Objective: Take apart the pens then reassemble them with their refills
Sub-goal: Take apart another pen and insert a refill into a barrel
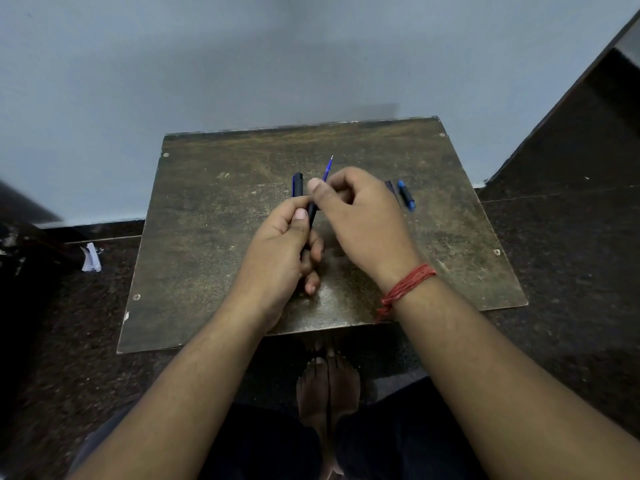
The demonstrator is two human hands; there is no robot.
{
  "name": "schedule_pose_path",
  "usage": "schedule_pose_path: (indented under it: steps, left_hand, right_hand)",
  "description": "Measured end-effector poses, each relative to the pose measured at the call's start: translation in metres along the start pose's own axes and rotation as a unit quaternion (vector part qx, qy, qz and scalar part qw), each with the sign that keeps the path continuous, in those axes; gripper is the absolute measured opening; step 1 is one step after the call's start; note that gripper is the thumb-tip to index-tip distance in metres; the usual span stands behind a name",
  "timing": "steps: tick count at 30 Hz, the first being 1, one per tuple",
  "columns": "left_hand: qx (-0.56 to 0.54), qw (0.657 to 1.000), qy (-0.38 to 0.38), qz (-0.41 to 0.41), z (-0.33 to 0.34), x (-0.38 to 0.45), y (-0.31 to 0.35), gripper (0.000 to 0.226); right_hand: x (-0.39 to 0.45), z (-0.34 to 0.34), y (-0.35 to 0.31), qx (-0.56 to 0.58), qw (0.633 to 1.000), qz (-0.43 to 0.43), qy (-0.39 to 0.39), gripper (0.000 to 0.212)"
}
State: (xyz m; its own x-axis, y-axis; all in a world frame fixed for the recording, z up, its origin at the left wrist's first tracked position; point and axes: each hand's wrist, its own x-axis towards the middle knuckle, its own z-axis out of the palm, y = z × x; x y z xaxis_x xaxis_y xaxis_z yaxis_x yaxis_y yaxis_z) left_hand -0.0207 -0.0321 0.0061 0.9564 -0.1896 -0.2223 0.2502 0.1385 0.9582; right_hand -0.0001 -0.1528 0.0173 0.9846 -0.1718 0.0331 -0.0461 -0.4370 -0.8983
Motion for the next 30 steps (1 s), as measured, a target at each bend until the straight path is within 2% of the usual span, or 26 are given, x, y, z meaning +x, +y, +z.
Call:
schedule_pose_path:
  steps: [6,10,13,16,19,22,25,28,30]
  left_hand:
    - [0.028,1.0,-0.009,0.007,0.001,0.001,-0.002,0.027]
    - [0.05,0.998,-0.019,0.017,0.001,0.0,-0.002,0.027]
    - [0.085,0.996,-0.029,0.026,0.002,-0.001,-0.004,0.027]
    - [0.112,0.993,-0.032,0.028,0.002,-0.001,-0.007,0.027]
    - [0.121,0.992,-0.031,0.027,0.001,0.0,-0.007,0.028]
    - [0.125,0.991,-0.031,0.027,0.0,0.0,-0.007,0.028]
    - [0.121,0.992,-0.029,0.028,0.001,-0.001,-0.007,0.028]
    - [0.119,0.992,-0.027,0.032,0.001,-0.001,-0.006,0.028]
    - [0.118,0.992,-0.027,0.033,0.001,-0.001,-0.007,0.028]
  right_hand:
    - [0.006,-0.004,0.005,0.033,0.999,0.015,-0.023,0.018]
    - [0.007,-0.008,0.004,0.14,0.99,0.03,-0.015,0.014]
    - [0.014,-0.019,0.006,0.235,0.971,0.052,0.012,0.01]
    - [0.024,-0.034,0.013,0.35,0.931,0.091,0.057,0.009]
    - [0.035,-0.051,0.024,0.377,0.911,0.104,0.128,0.006]
    - [0.045,-0.067,0.038,0.279,0.937,0.072,0.195,0.016]
    - [0.047,-0.08,0.049,0.052,0.971,0.038,0.229,0.02]
    - [0.05,-0.084,0.062,-0.143,0.974,0.025,0.172,0.024]
    - [0.051,-0.08,0.069,-0.216,0.967,0.036,0.134,0.023]
